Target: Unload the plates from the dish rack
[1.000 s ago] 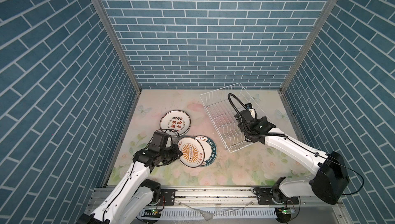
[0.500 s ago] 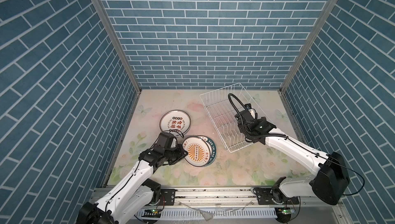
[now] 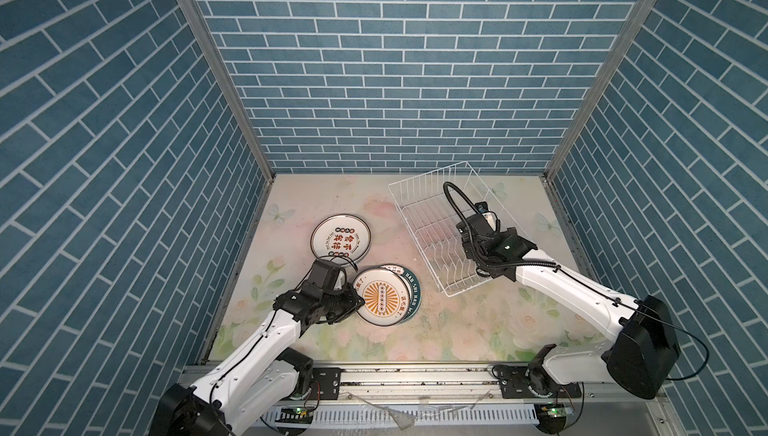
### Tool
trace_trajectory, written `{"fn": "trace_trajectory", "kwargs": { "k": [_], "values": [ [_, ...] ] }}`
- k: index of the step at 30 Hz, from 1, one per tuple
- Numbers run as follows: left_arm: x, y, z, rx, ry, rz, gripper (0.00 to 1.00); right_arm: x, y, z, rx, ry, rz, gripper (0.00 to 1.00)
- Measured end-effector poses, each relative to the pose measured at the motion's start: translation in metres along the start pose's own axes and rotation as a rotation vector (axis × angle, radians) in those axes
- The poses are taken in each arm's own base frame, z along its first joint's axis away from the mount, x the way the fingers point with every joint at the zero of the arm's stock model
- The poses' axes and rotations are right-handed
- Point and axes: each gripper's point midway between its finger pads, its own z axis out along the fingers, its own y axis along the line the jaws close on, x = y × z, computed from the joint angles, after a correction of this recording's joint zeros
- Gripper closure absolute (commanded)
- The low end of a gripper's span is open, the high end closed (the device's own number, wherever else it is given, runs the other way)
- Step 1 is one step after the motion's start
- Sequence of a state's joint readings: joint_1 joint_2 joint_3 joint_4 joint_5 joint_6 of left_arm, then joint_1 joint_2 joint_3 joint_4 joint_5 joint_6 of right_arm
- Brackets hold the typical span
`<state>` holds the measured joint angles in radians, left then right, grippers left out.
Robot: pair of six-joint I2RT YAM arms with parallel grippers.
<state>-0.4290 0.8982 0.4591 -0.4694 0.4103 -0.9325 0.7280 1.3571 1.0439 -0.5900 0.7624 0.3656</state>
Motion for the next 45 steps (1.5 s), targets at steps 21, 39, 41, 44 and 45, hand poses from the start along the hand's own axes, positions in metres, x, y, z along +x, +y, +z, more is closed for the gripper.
{"fn": "trace_trajectory", "kwargs": {
  "k": [21,39,41,44,45],
  "values": [
    [0.001,0.009,0.016,-0.089,0.055,0.033,0.70,0.000,0.001,0.000,-0.008,0.002,-0.001,0.01],
    [-0.007,-0.007,0.017,-0.098,0.050,0.107,0.51,0.001,0.002,0.000,-0.010,0.004,-0.002,0.01],
    [-0.006,-0.007,0.018,-0.101,0.055,0.114,0.47,0.001,0.002,0.000,-0.011,0.005,-0.002,0.01],
    [-0.004,-0.010,0.018,-0.104,0.057,0.137,0.41,0.001,0.003,0.000,-0.015,0.006,-0.002,0.01],
    [-0.005,-0.012,0.017,-0.103,0.051,0.150,0.39,0.001,0.003,0.000,-0.018,0.008,-0.002,0.01]
  ]
}}
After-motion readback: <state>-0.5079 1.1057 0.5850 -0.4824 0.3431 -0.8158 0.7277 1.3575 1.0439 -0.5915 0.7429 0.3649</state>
